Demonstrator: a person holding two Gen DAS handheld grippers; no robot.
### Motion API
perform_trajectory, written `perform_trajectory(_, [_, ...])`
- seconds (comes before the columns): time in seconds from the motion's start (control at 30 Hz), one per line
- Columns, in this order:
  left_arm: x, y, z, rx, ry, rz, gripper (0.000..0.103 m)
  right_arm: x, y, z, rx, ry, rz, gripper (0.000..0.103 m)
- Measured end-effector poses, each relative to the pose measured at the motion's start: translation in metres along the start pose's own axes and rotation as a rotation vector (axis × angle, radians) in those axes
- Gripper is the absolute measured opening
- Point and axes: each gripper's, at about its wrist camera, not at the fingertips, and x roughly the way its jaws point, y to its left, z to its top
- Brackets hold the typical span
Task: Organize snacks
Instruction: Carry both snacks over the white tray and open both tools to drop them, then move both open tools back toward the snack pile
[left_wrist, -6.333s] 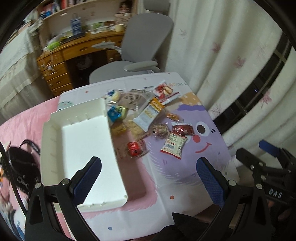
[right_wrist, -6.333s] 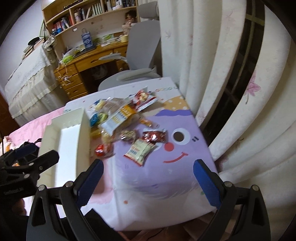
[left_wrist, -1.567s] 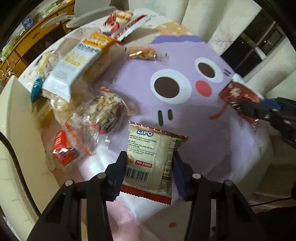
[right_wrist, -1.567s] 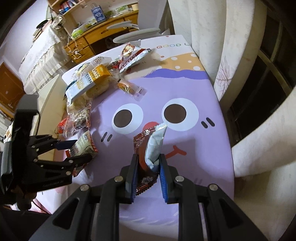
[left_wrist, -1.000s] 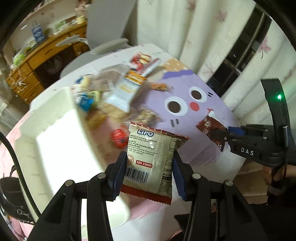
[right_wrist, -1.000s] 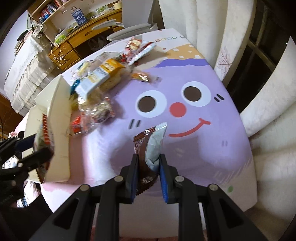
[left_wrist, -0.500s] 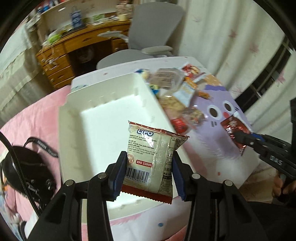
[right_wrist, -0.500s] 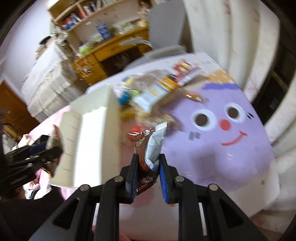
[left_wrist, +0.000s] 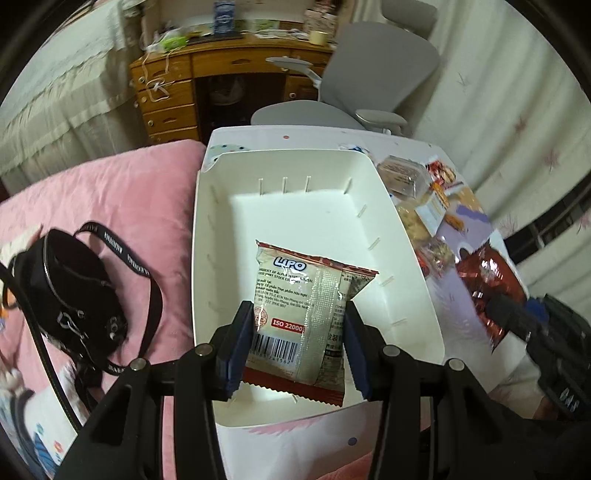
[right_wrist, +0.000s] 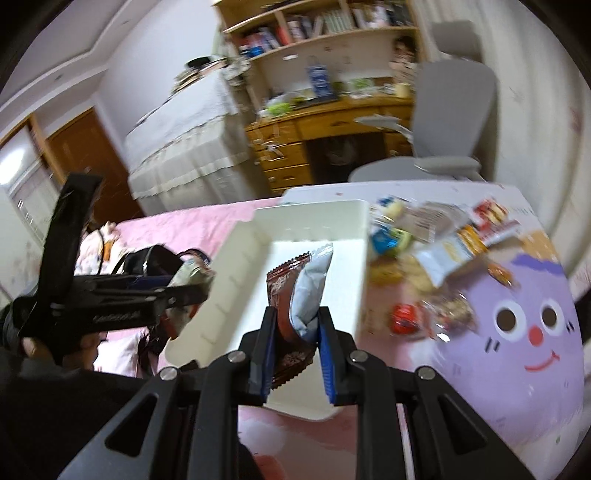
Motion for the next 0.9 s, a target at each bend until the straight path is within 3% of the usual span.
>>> perform_trajectory(0.1, [0.000,0.005,-0.004,-0.027,0.002,0.015,0.048,0.004,0.013,0.000,-0.053,0.008,0.012,0.024])
perform_trajectory(0.17, [0.002,0.005,-0.007,-0.034,0.010,0.035,0.071,0.007,0.015,-0.001,-0.062,0.024,-0.004,0.034])
perform_trajectory(0.2, [0.002,0.004,-0.008,-0.036,0.011,0.039,0.073,0.009,0.014,-0.002,-0.059,0.034,-0.015,0.046])
perform_trajectory(0.23, [0.002,0.003,-0.009,-0.038,0.013,0.041,0.074,0.009,0.012,-0.003,-0.052,0.038,-0.019,0.049])
perform_trajectory(0.37, [0.006,-0.004,-0.011,-0.042,0.045,0.075,0.081,0.009,0.005,-0.006,-0.029,0.052,-0.014,0.050])
perform_trajectory(0.6, [0.010,-0.026,-0.011,-0.014,0.058,0.073,0.082,0.006,-0.006,-0.019,-0.005,0.100,-0.049,0.051])
perform_trajectory(0.9, [0.008,-0.087,0.001,0.062,0.021,0.012,0.089,-0.022,-0.047,-0.033,0.067,0.098,-0.135,0.051])
